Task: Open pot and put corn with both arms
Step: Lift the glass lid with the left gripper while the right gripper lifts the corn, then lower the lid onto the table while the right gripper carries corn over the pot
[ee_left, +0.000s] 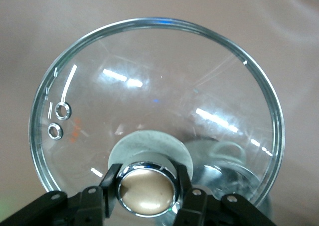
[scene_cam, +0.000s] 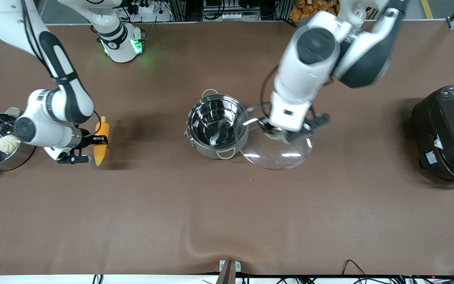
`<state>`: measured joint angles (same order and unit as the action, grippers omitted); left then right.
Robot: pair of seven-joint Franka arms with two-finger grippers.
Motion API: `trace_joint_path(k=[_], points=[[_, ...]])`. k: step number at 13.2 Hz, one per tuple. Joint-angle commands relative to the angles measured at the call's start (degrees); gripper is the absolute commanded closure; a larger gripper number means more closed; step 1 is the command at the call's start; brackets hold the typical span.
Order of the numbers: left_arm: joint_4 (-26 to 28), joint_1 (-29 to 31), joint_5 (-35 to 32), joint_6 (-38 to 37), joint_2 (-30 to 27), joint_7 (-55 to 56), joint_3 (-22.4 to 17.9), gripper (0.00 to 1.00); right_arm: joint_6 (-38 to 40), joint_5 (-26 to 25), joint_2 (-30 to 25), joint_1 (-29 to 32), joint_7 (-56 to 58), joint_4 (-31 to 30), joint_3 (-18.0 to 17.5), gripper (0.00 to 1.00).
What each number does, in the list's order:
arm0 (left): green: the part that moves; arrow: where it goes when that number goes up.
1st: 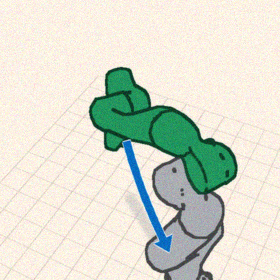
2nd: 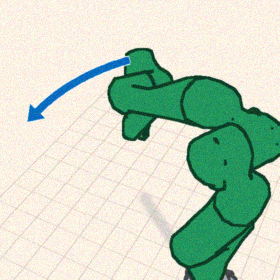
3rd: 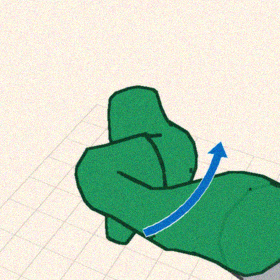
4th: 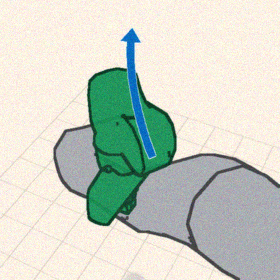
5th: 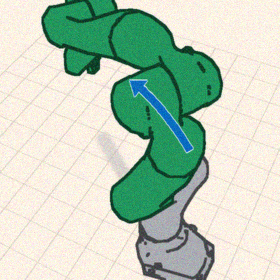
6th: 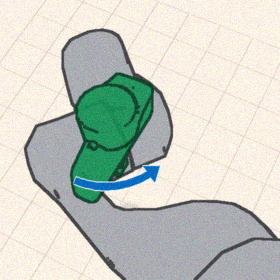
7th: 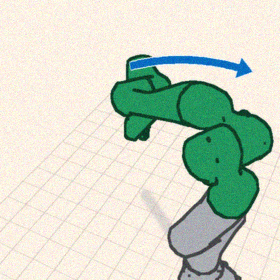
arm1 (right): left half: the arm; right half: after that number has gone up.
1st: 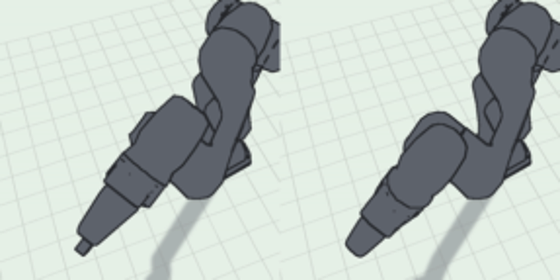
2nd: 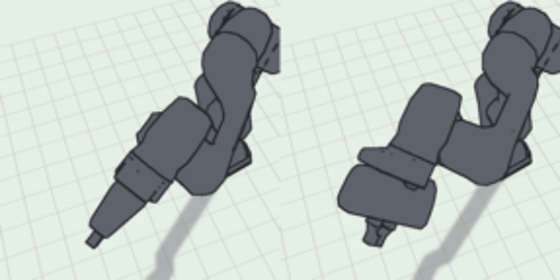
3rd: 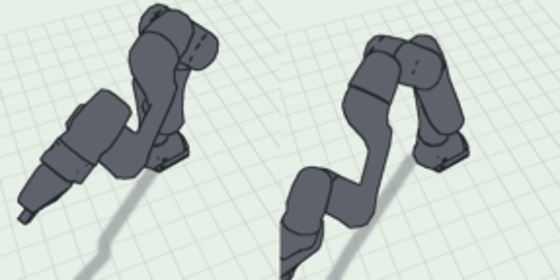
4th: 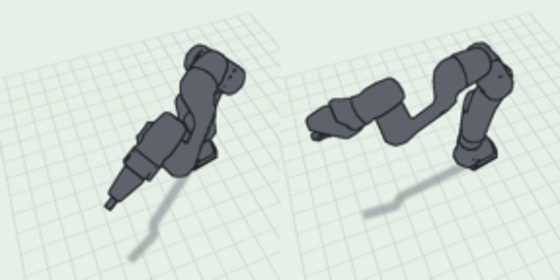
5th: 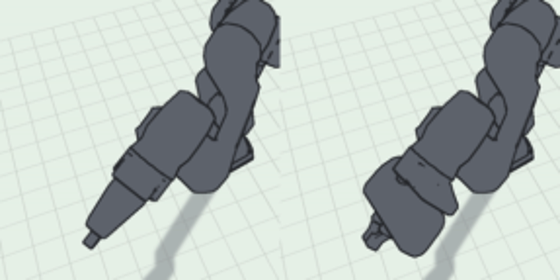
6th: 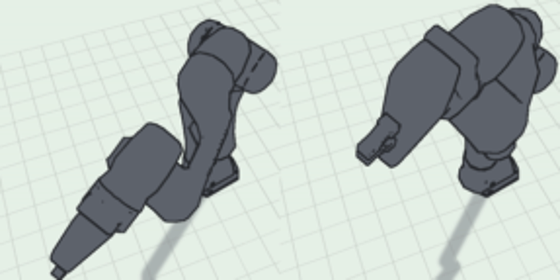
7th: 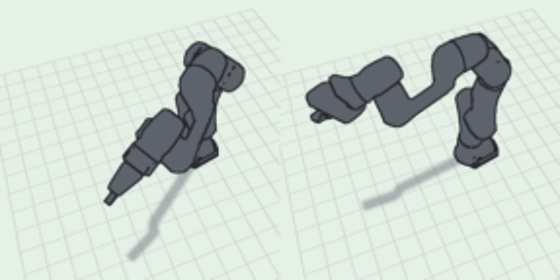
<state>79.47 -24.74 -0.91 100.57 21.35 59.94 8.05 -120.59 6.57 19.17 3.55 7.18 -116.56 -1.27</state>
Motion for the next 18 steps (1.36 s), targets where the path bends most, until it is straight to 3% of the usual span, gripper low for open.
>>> trace_joint_path(k=[1, 4, 10, 16, 18], points=[[7.96, 5.56, -0.85, 0.5, -4.56, -5.51, 1.09, 1.0, 12.62, 1.34, -1.24, 0.67, -1.02, 11.22, -2.59, 0.72], [17.26, 11.54, -0.06, 7.58, -7.19, -8.96, 1.36, 1.0, 18.62, 1.34, -1.59, 0.15, -6.98, 18.54, -6.1, 0.72], [34.41, 15.41, -0.24, 23.76, -7.73, -13.09, 1.27, 1.0, 20.58, 0.55, -2.56, -0.73, -31.14, 23.13, -21.38, 0.72], [49.8, 20.5, -0.41, 38.71, -7.82, -17.73, 1.36, 1.0, 15.57, -3.93, -2.21, -13.54, -46.45, 22.96, -21.76, 0.72], [52.27, 23.23, -0.41, 39.88, -8.7, -22.3, 1.36, 1.0, 13.2, -5.6, -1.59, -16.98, -50.67, 22.52, -21.76, 0.72]])
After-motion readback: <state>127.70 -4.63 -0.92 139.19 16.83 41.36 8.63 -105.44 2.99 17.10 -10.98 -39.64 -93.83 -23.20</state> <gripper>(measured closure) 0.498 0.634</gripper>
